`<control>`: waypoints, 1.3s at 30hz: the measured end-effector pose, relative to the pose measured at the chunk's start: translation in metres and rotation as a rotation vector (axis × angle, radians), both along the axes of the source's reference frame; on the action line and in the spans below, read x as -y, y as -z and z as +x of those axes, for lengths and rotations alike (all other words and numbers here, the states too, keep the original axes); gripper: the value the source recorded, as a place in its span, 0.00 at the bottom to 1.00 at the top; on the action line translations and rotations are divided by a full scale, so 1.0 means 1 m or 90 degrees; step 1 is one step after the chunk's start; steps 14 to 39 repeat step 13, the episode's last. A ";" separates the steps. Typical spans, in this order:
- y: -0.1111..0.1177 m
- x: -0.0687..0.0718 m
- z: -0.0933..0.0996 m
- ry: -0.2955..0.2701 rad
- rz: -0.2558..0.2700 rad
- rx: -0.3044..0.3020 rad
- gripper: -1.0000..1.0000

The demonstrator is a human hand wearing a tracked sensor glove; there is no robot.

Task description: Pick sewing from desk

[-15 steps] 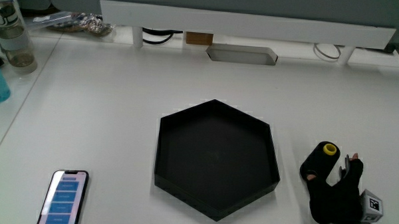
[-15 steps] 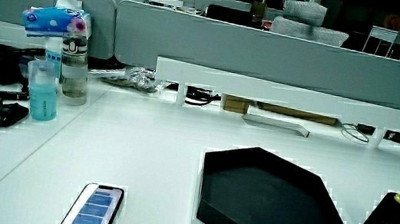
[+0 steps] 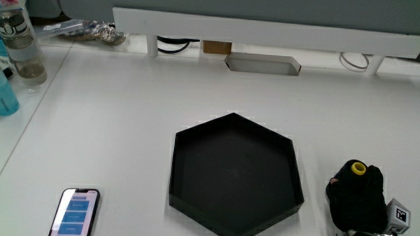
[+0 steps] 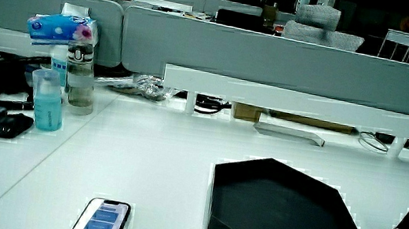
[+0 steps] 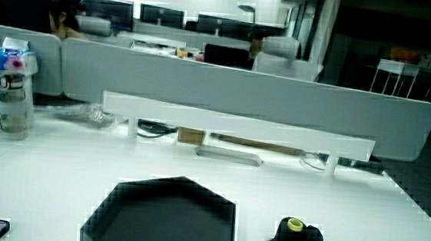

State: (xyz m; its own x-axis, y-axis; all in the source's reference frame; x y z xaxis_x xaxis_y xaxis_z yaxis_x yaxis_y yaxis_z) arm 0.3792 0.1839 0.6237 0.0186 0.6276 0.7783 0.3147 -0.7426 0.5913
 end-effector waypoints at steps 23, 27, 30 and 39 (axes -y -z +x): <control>0.001 -0.001 0.024 -0.005 0.006 0.012 1.00; 0.001 -0.001 0.024 -0.005 0.006 0.012 1.00; 0.001 -0.001 0.024 -0.005 0.006 0.012 1.00; 0.001 -0.001 0.024 -0.005 0.006 0.012 1.00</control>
